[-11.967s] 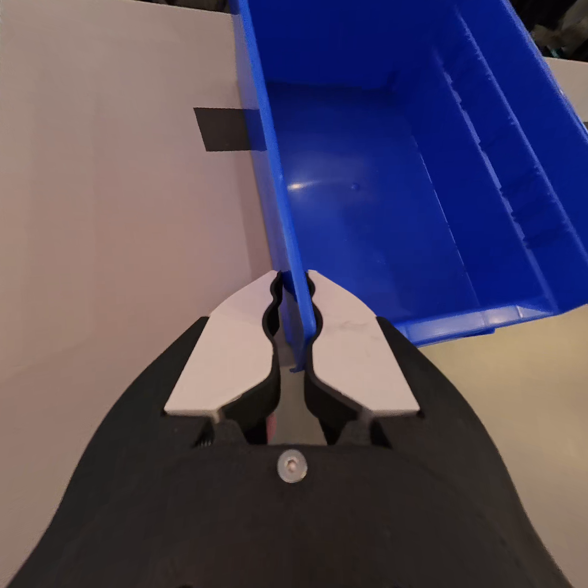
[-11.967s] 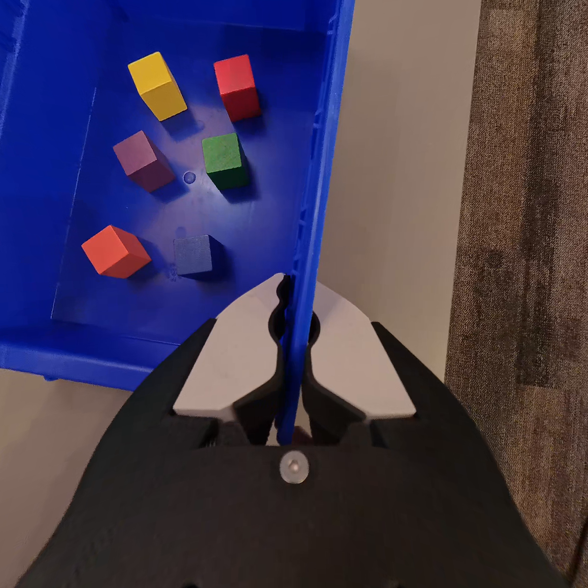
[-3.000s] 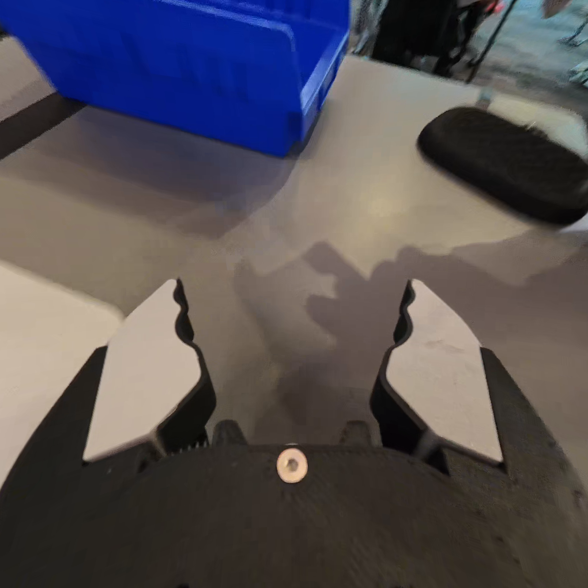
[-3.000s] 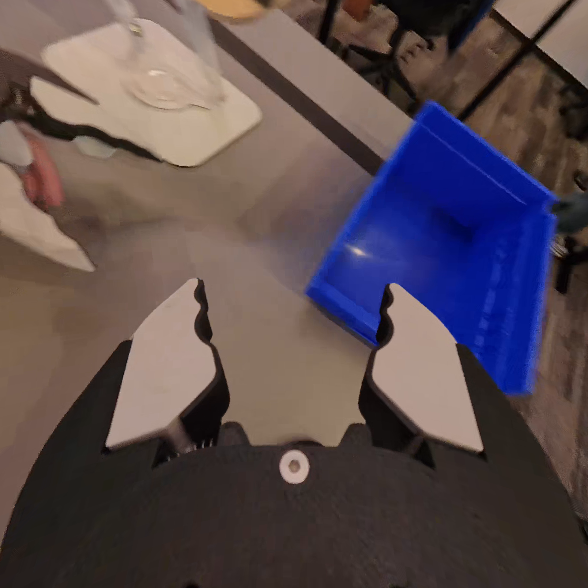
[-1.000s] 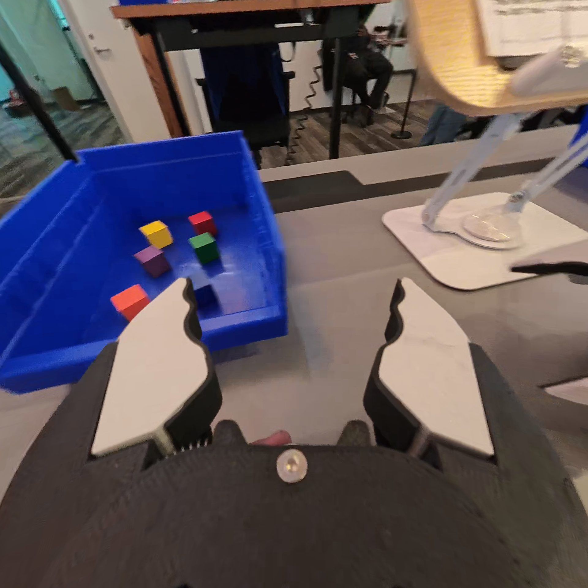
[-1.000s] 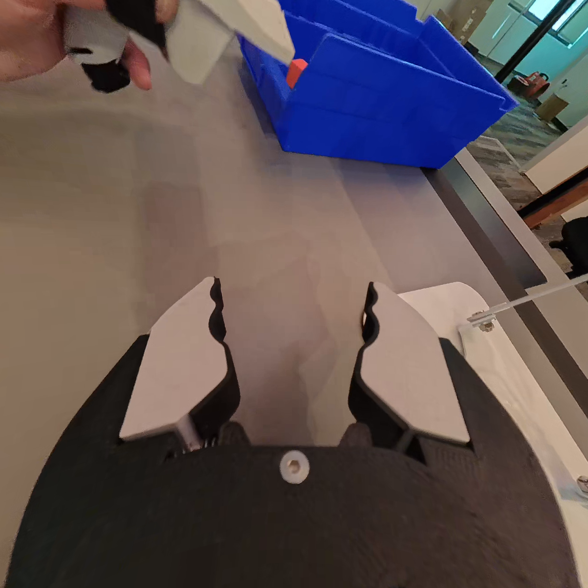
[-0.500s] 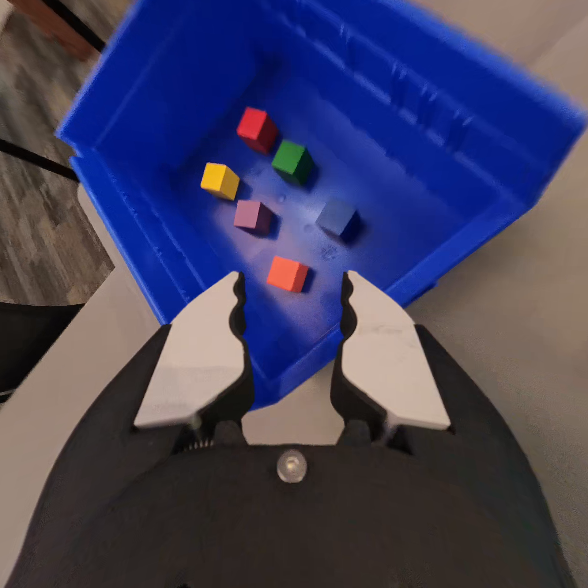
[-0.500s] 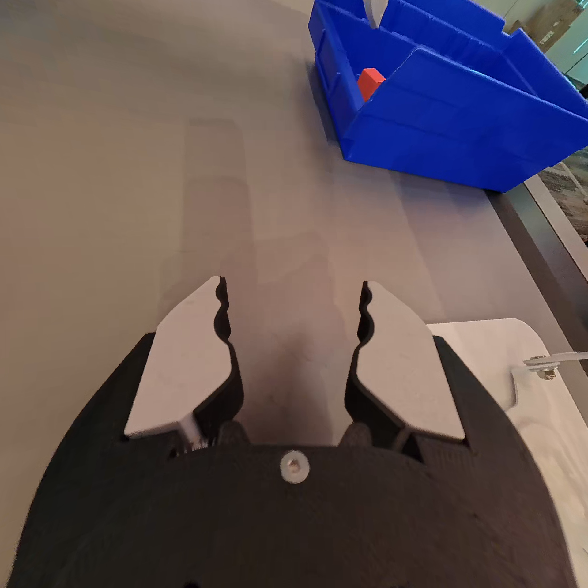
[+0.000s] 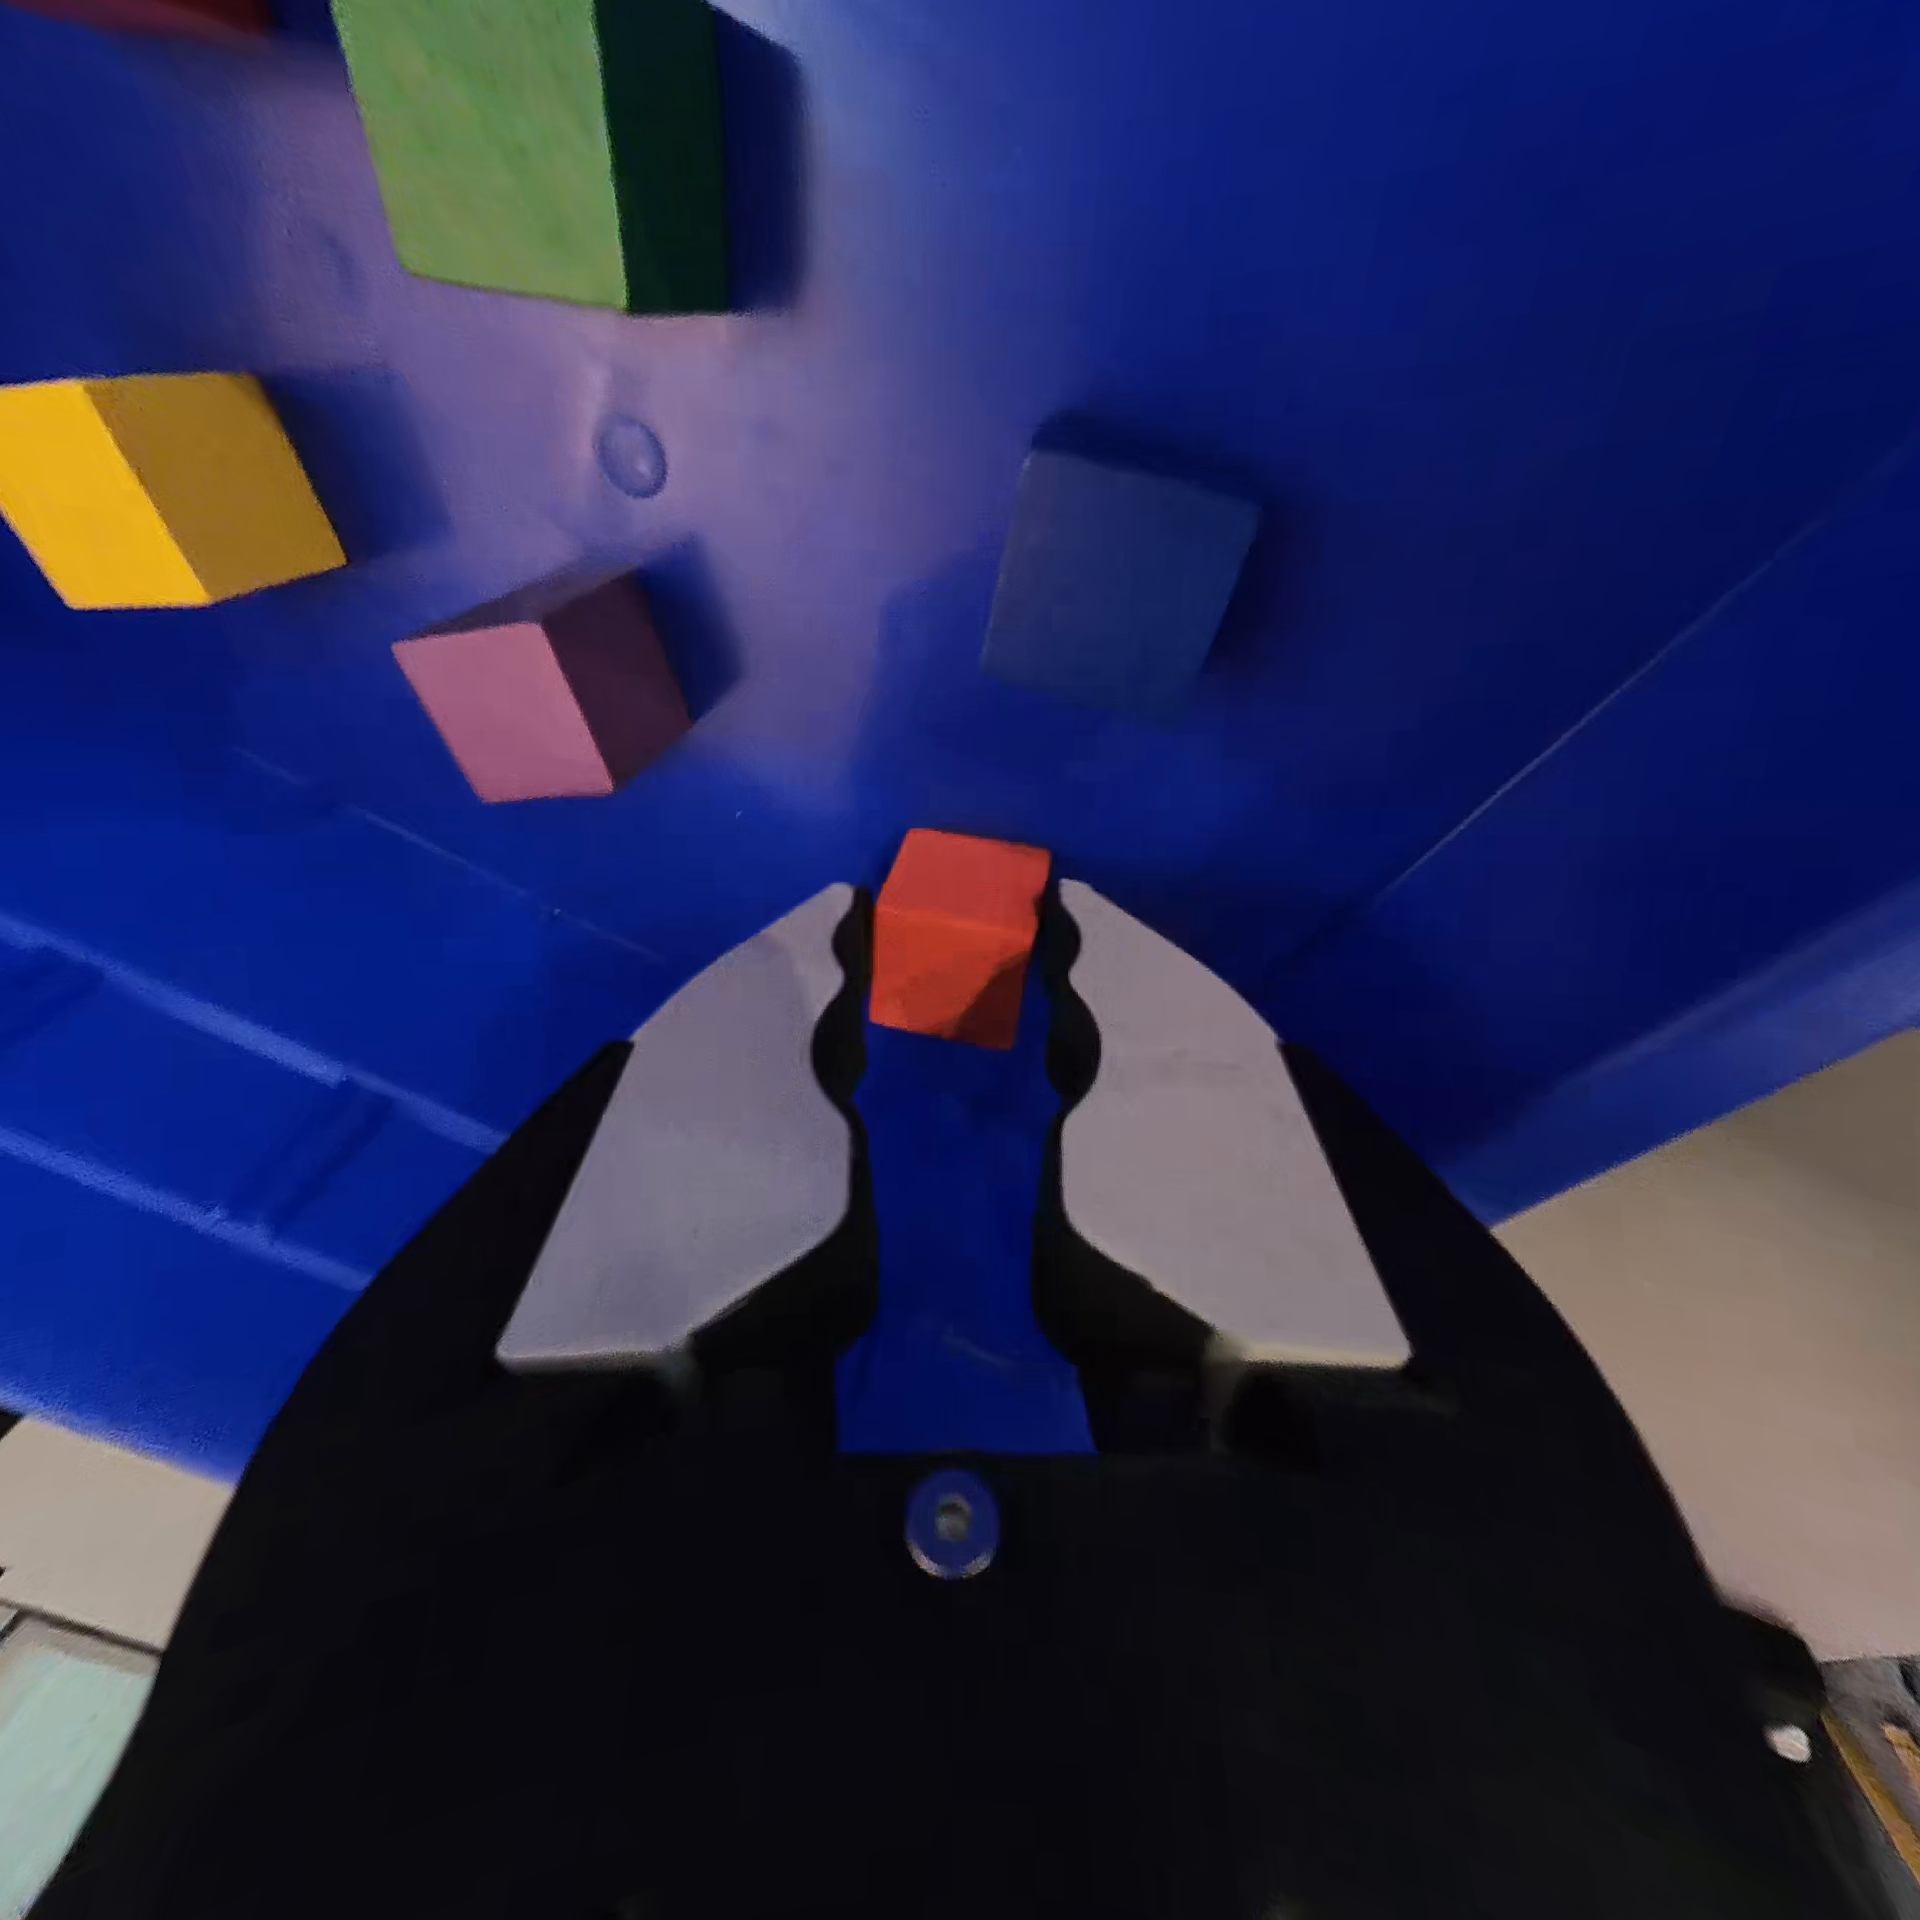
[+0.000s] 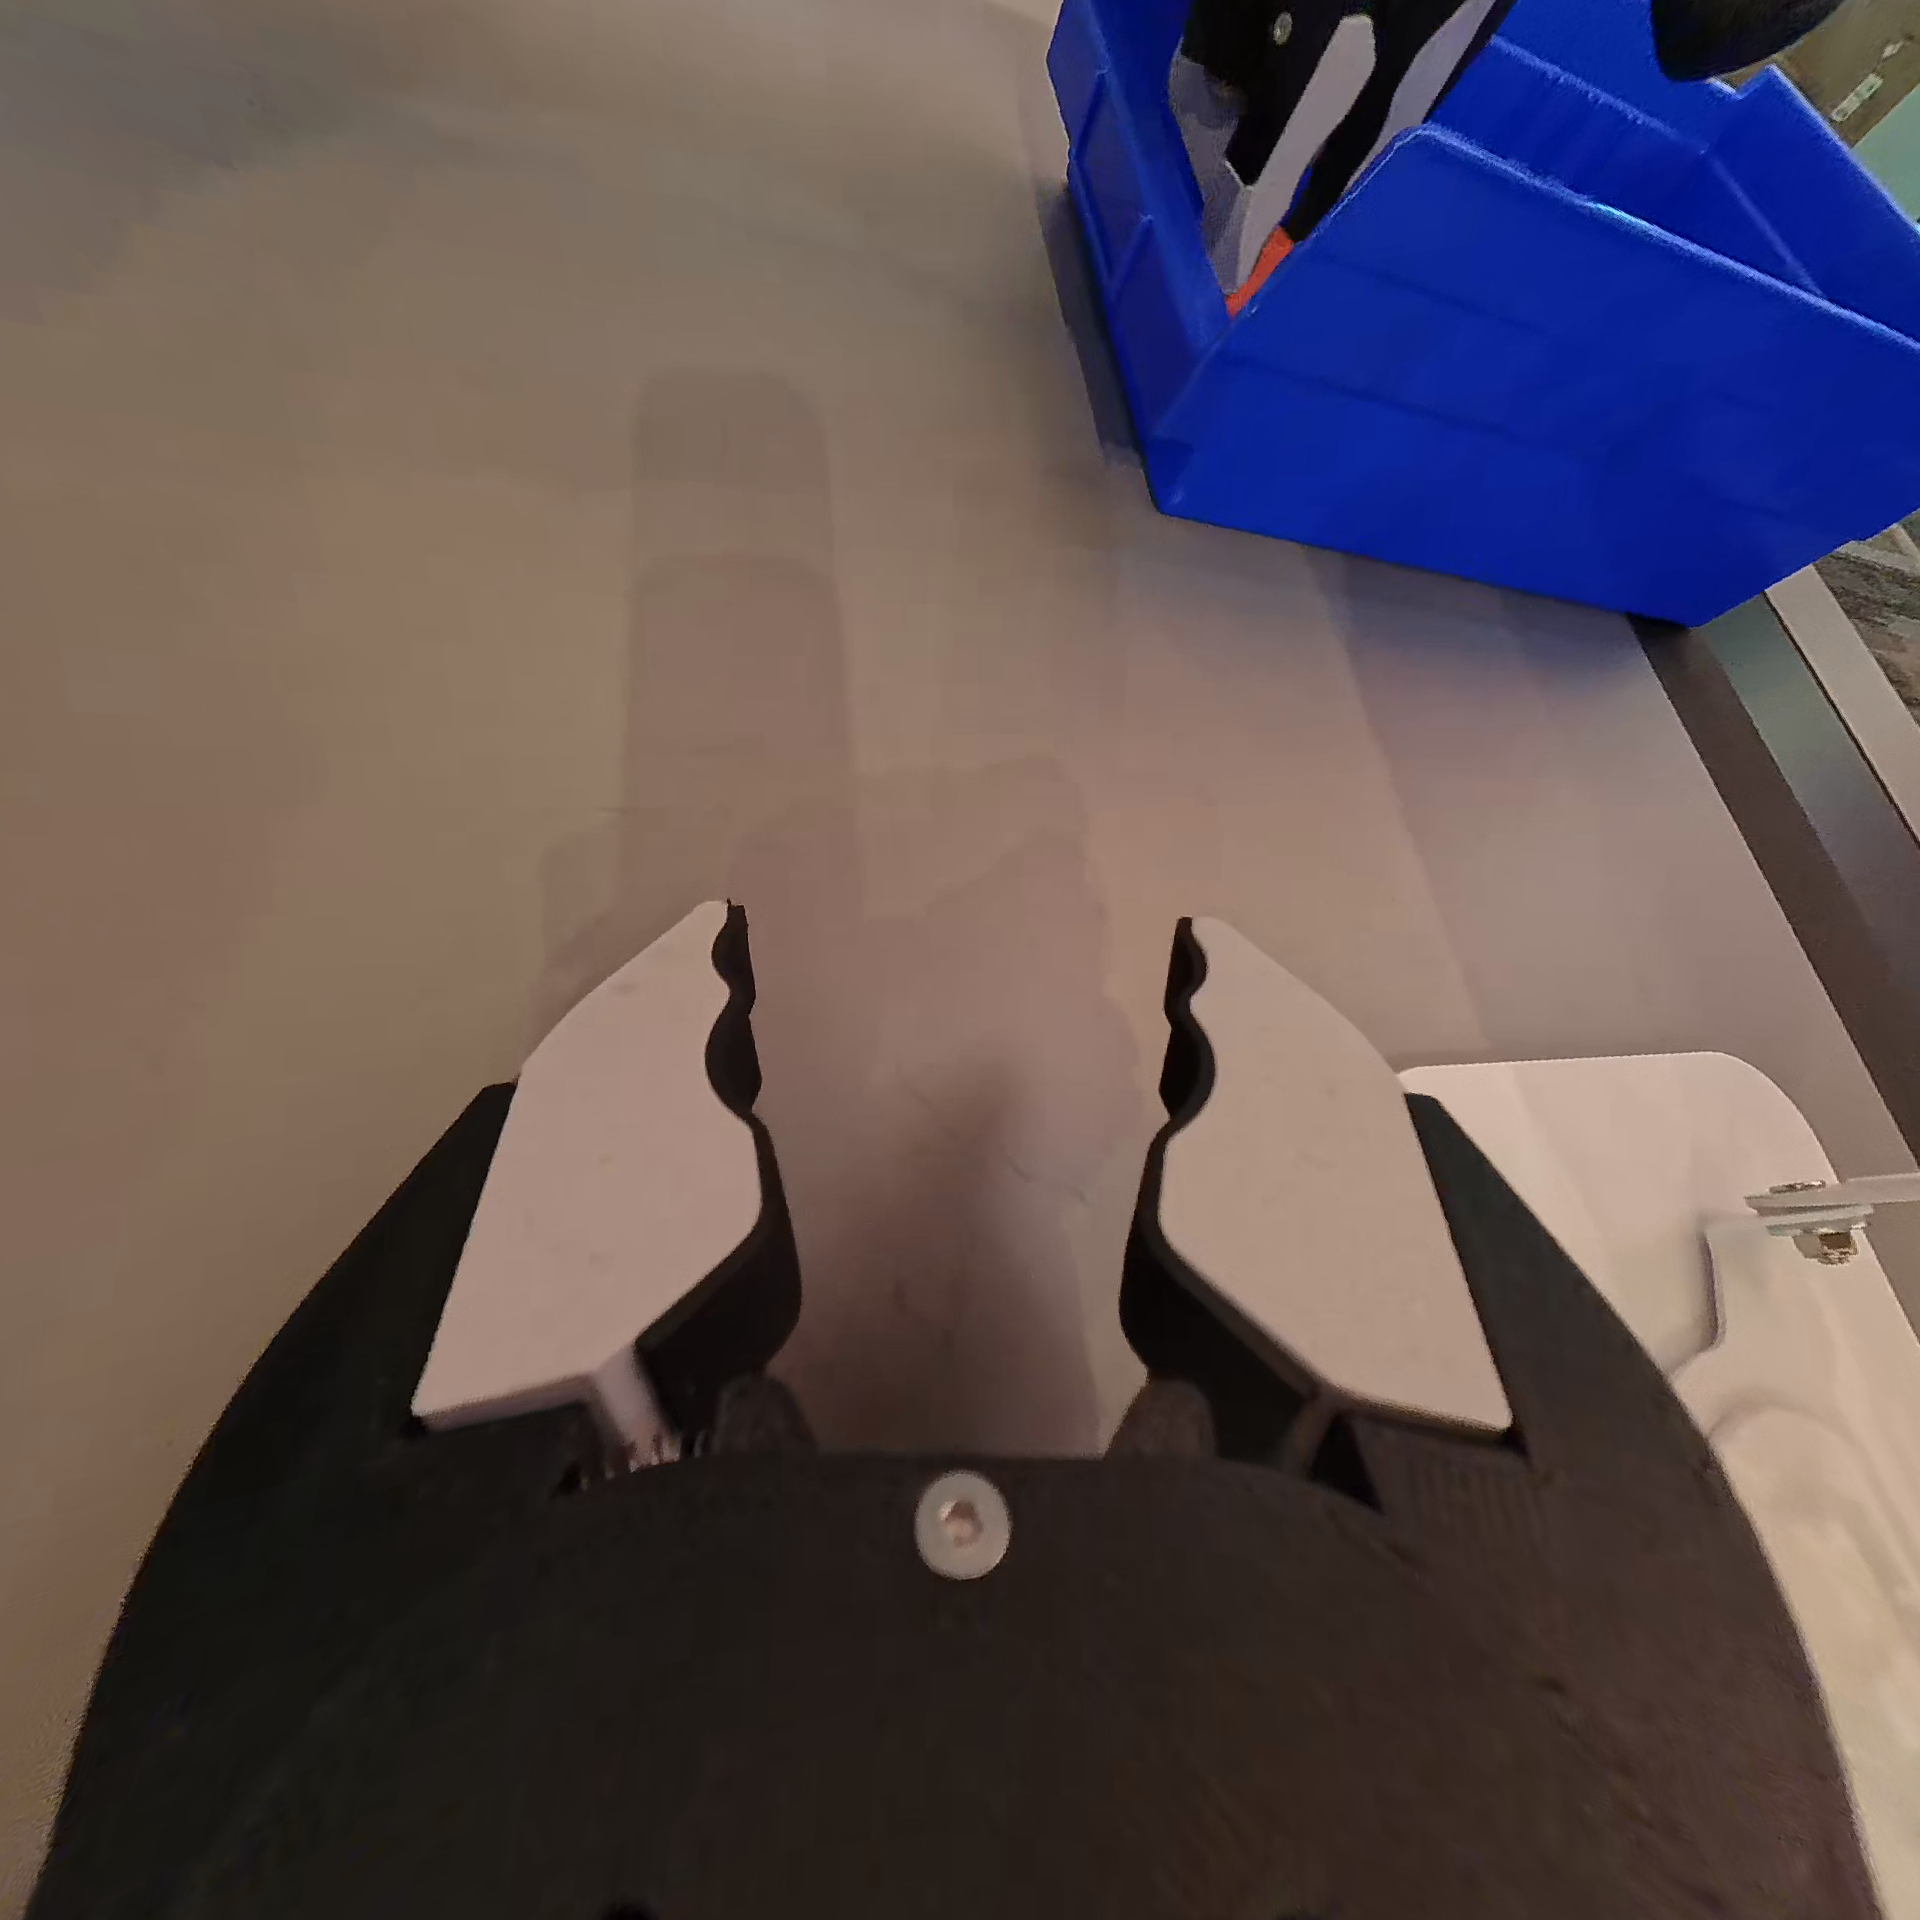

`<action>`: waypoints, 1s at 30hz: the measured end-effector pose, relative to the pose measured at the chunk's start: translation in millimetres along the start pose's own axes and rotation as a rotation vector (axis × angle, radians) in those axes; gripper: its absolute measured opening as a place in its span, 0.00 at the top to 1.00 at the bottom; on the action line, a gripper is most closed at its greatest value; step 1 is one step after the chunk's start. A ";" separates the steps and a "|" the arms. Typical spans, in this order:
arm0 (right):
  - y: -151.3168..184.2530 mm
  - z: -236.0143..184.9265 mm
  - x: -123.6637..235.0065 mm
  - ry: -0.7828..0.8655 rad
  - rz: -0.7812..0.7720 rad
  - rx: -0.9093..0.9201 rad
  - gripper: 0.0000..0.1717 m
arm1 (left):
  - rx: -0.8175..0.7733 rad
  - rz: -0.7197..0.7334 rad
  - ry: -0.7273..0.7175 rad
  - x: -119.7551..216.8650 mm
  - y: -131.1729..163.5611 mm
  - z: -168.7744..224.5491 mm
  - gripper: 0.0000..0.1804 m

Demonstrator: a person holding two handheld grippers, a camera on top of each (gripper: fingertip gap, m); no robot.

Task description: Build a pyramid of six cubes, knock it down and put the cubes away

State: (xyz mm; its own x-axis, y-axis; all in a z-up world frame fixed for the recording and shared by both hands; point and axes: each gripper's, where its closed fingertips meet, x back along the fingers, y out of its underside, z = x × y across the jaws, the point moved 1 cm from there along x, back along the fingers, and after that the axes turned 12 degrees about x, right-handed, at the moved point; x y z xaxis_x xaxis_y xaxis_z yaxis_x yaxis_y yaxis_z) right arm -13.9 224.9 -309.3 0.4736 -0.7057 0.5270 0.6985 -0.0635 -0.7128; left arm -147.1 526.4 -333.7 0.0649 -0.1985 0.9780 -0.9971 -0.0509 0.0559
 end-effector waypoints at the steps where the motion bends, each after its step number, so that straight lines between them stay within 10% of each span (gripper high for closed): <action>1: 0.0 -0.2 0.0 -0.002 0.000 0.001 0.55 | 0.005 -0.001 0.006 0.0 -2.1 -0.3 0.83; 8: 0.5 3.3 3.8 0.004 0.018 -0.031 0.56 | 0.066 0.200 -0.061 51.5 -3.8 4.9 0.84; 15: 7.2 13.2 23.4 0.027 0.068 -0.136 0.60 | 0.025 0.677 -0.011 140.6 -23.9 118.1 0.84; 30: 108.5 65.7 159.6 0.330 0.062 -0.458 0.67 | -0.179 0.983 0.553 109.1 -182.1 343.1 0.85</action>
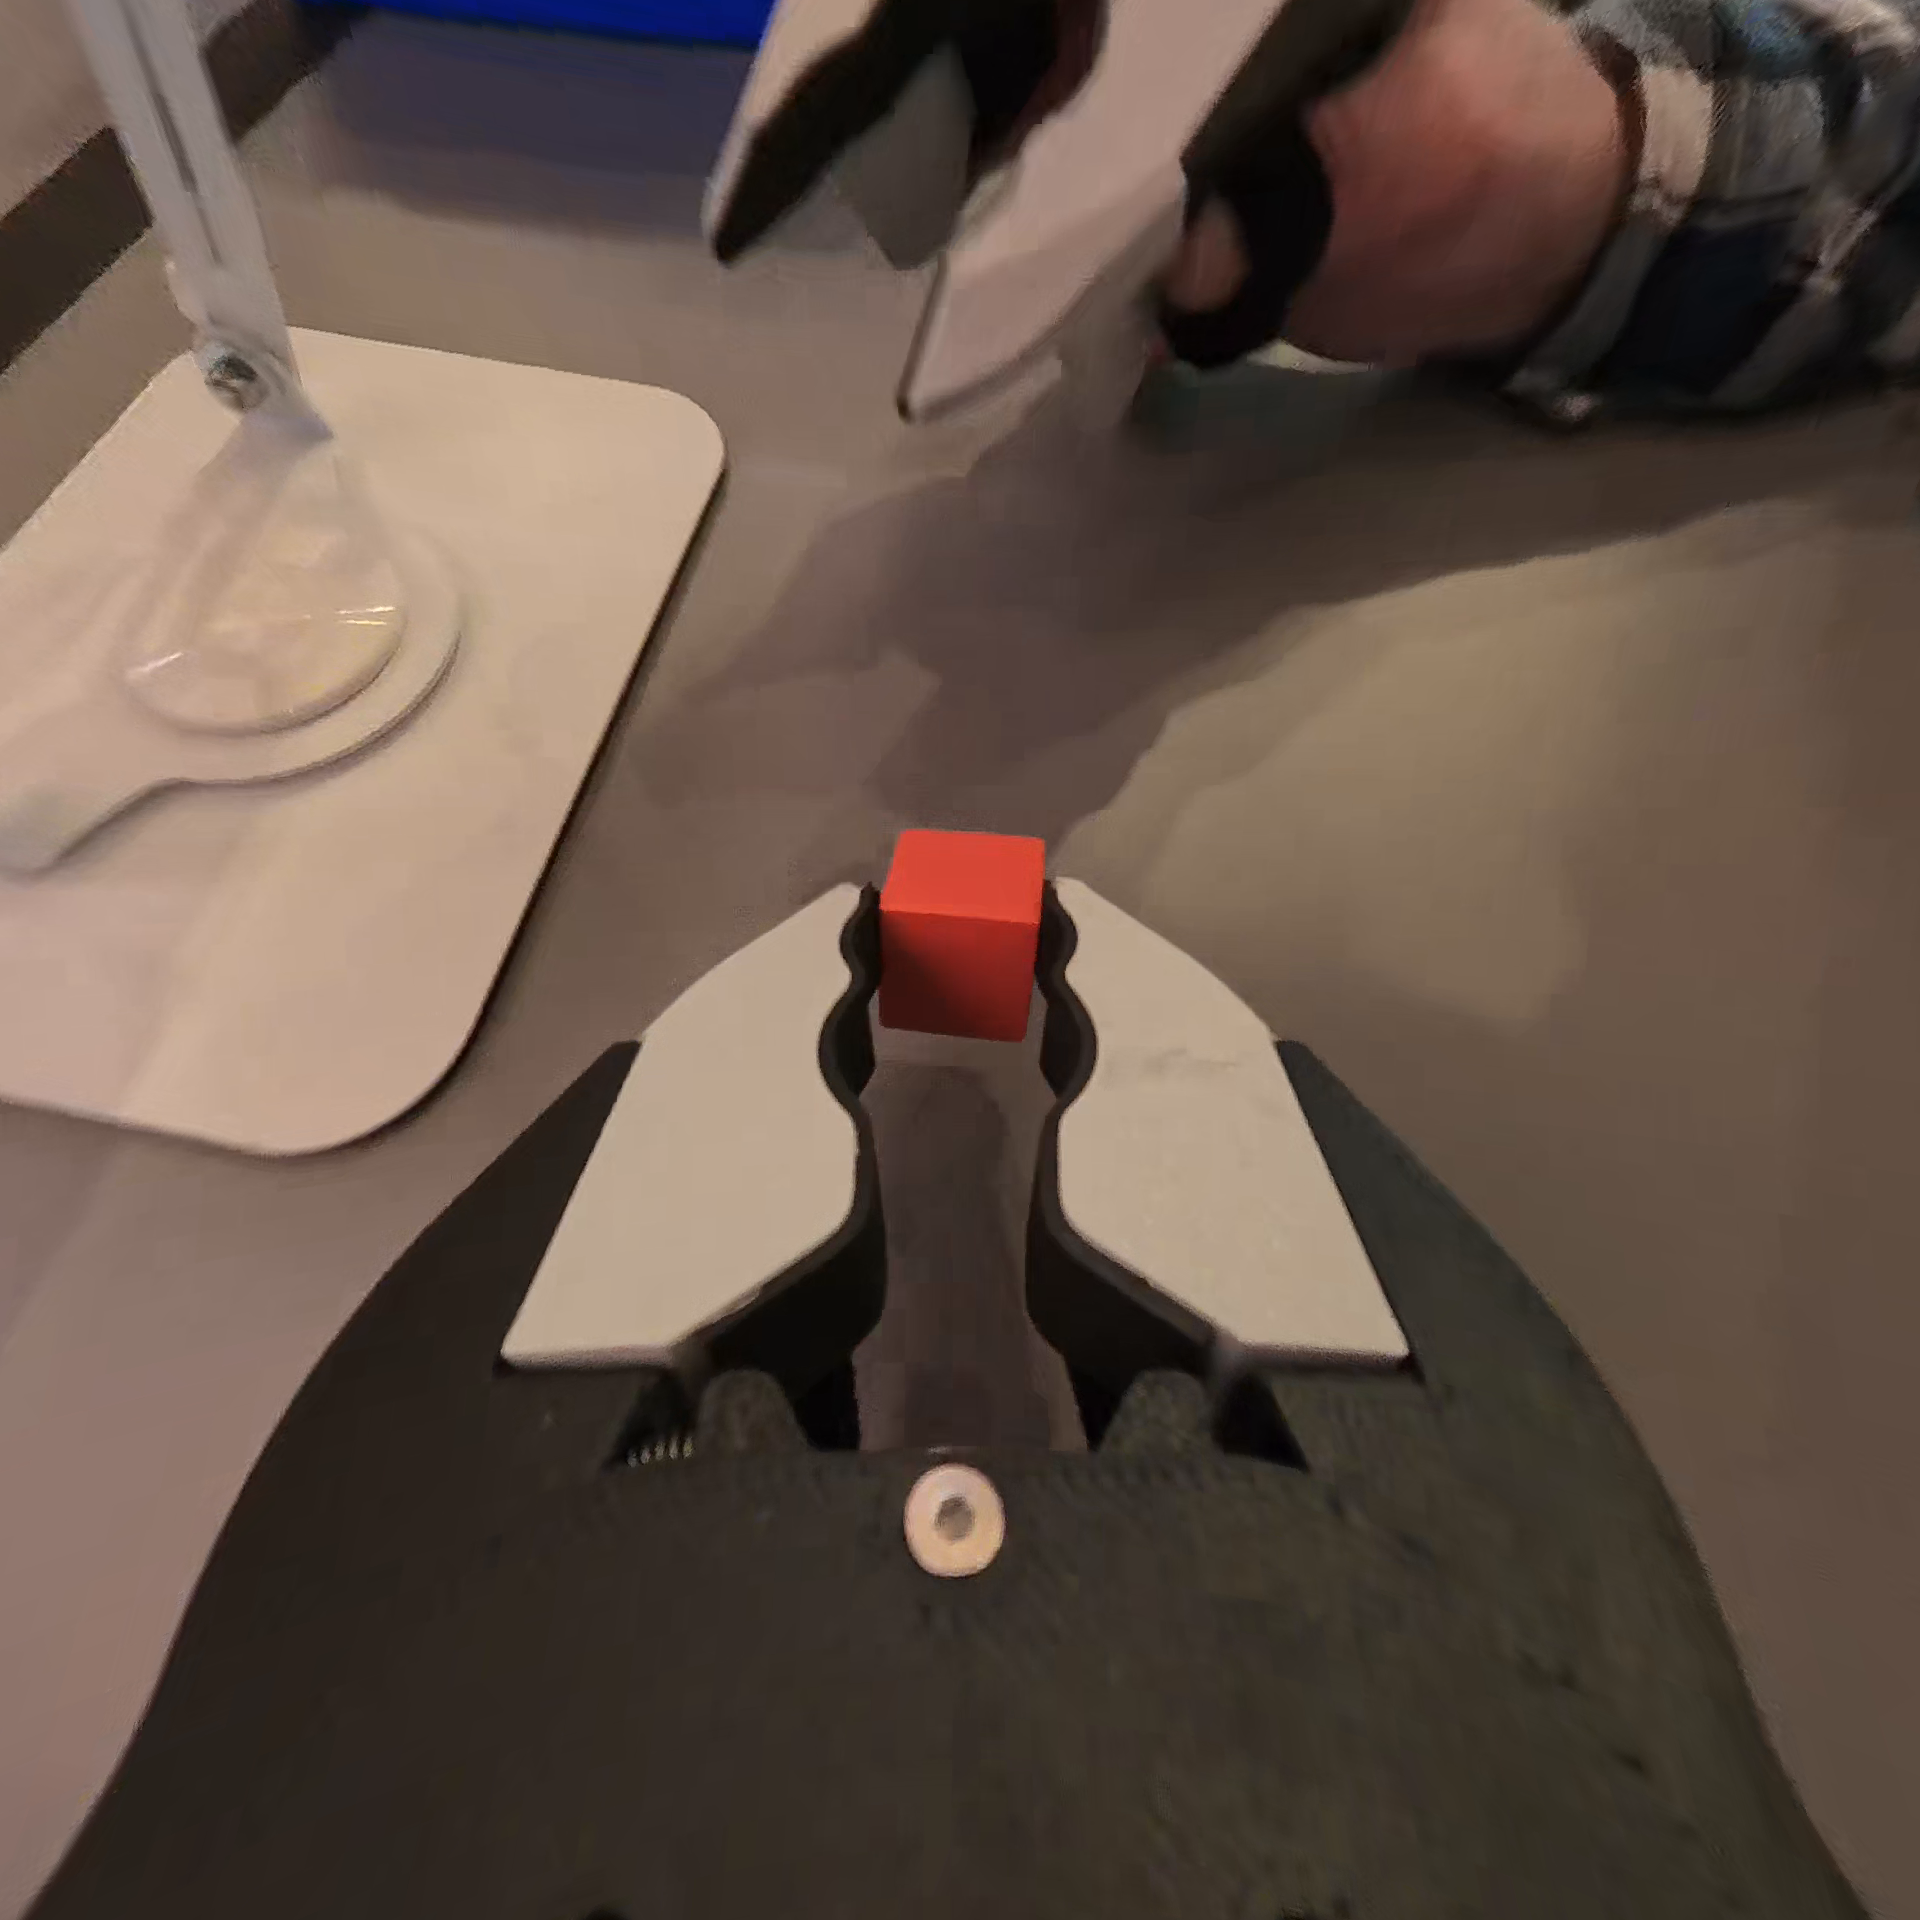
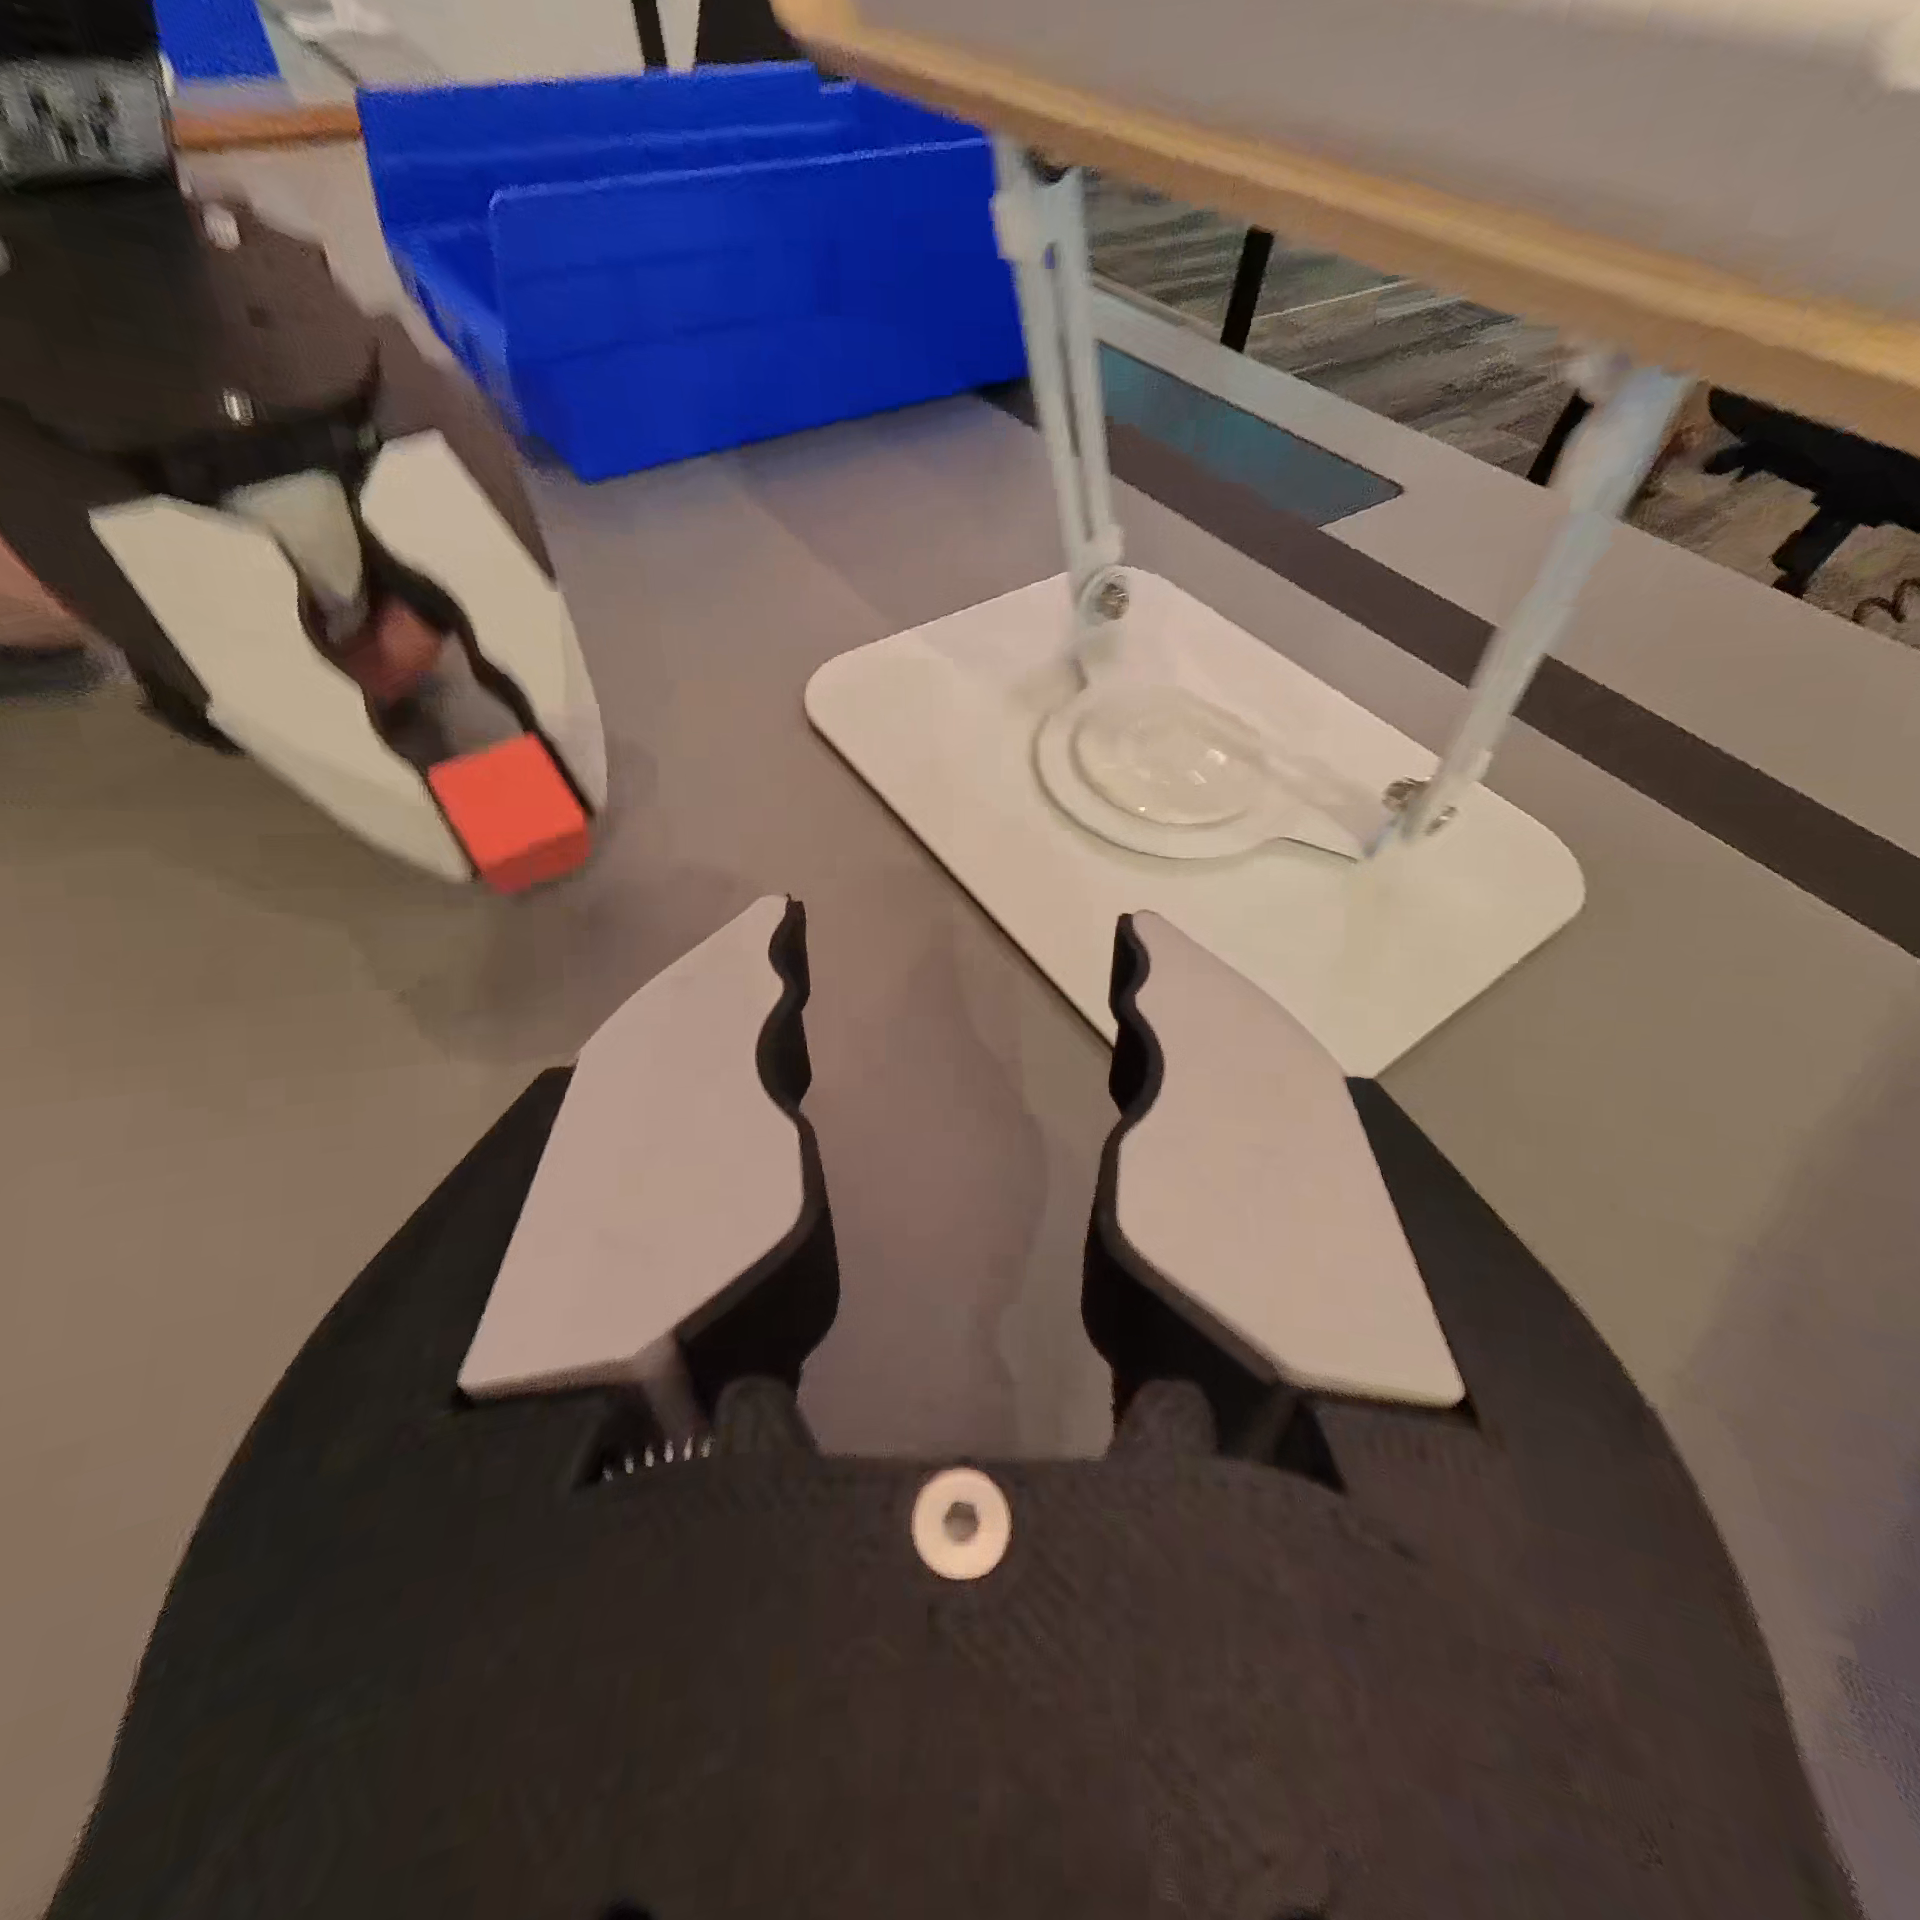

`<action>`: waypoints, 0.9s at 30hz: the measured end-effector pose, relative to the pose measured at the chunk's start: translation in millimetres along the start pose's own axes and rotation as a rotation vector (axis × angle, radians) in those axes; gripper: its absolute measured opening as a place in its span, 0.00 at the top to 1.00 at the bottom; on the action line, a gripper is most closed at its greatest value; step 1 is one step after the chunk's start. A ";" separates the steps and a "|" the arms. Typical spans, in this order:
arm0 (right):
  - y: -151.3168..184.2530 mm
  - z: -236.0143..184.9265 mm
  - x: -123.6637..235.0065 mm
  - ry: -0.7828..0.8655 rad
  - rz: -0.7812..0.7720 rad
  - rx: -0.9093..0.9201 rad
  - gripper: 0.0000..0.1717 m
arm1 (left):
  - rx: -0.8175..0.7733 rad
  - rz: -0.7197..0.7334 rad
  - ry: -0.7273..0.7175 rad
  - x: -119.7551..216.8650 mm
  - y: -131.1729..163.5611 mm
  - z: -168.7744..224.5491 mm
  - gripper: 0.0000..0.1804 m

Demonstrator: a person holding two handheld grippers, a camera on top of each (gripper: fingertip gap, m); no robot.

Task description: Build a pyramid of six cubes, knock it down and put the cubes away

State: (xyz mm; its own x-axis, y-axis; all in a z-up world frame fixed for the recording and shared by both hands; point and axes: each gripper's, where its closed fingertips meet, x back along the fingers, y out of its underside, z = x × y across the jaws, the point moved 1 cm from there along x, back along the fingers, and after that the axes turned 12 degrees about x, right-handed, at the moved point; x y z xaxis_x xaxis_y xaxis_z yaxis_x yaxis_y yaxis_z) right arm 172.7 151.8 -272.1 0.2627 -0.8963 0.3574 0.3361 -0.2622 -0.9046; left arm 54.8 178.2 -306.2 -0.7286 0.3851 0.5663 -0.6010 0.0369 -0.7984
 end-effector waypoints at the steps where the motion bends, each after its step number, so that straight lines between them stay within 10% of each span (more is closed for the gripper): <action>1: -1.0 4.8 2.5 0.002 0.012 -0.019 0.67 | 0.007 -0.013 0.031 -6.7 1.7 3.8 0.85; 13: -2.0 -14.7 -6.8 -0.071 -0.003 0.027 0.67 | -0.016 -0.218 -0.056 8.9 39.8 -6.5 0.54; 21: 3.1 -16.7 -10.9 -0.096 -0.019 0.013 0.67 | -0.085 -0.026 -0.440 183.6 -8.3 -68.1 0.65; 27: 4.0 -18.0 -12.1 -0.109 -0.028 0.014 0.68 | -0.001 -0.279 -0.589 251.6 38.7 -164.3 0.65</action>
State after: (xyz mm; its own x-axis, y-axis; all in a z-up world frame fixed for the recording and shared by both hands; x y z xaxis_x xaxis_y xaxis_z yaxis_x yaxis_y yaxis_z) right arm 154.6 155.1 -284.3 0.3494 -0.8445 0.4060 0.3566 -0.2809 -0.8910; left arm -97.8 428.0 -228.3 -0.6038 -0.2088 0.7693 -0.7933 0.0639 -0.6054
